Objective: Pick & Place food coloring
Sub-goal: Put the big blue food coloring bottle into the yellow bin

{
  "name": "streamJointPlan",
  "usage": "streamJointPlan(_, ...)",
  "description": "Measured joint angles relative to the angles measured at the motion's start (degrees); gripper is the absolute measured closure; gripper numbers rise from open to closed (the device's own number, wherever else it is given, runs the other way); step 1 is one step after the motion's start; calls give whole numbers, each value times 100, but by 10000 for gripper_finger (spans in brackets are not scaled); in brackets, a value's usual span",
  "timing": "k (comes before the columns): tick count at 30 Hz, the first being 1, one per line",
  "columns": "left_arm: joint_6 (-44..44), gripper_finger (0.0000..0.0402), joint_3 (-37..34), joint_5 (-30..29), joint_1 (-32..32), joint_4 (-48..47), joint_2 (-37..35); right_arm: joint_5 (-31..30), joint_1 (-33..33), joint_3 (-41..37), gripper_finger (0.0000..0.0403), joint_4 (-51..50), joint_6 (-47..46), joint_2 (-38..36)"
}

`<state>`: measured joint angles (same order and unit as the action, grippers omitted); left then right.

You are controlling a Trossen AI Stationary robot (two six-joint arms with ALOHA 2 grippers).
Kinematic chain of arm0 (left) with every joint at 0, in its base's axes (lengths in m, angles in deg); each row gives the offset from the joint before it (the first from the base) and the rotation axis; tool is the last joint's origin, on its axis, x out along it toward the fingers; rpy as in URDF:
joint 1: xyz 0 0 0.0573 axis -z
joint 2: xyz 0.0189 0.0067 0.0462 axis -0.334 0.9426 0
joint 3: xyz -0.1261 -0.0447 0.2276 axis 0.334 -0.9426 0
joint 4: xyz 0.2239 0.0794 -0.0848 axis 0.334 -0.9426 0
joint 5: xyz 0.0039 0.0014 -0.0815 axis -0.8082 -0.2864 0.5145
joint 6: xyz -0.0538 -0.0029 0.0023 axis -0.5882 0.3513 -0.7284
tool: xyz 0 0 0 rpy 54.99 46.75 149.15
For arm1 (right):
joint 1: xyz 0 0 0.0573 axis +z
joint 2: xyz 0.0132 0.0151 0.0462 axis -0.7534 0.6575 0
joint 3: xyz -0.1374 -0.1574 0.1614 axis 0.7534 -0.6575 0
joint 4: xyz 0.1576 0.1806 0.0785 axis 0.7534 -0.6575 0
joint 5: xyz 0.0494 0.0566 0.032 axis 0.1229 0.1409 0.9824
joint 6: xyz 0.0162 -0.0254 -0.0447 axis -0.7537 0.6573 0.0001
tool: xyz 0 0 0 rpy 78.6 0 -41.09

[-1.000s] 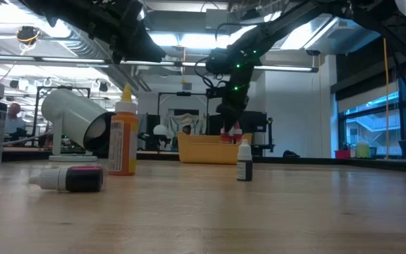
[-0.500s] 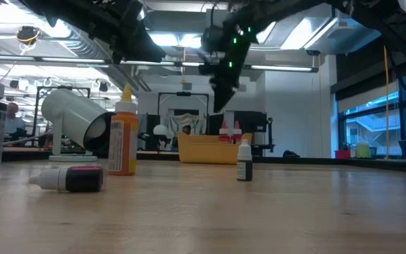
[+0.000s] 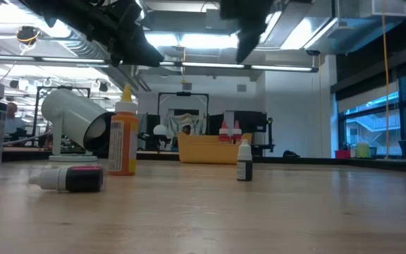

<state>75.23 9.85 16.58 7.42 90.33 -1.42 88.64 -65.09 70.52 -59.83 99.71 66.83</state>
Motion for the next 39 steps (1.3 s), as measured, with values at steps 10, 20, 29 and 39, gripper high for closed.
streamJointPlan(10,-16,274,1,-7,0,0,0,-47,1522,-2992,231,409,-1720,-2601)
streamJointPlan(20,170,274,2,-307,0,2,0,-41,3652,-4649,231,462,-3723,-3495)
streamJointPlan(29,325,274,0,-527,0,43,0,88,4192,-5631,231,1189,-4782,-3437)
streamJointPlan(39,318,274,0,-527,0,46,0,581,4192,-5755,199,1723,-4423,-3439)
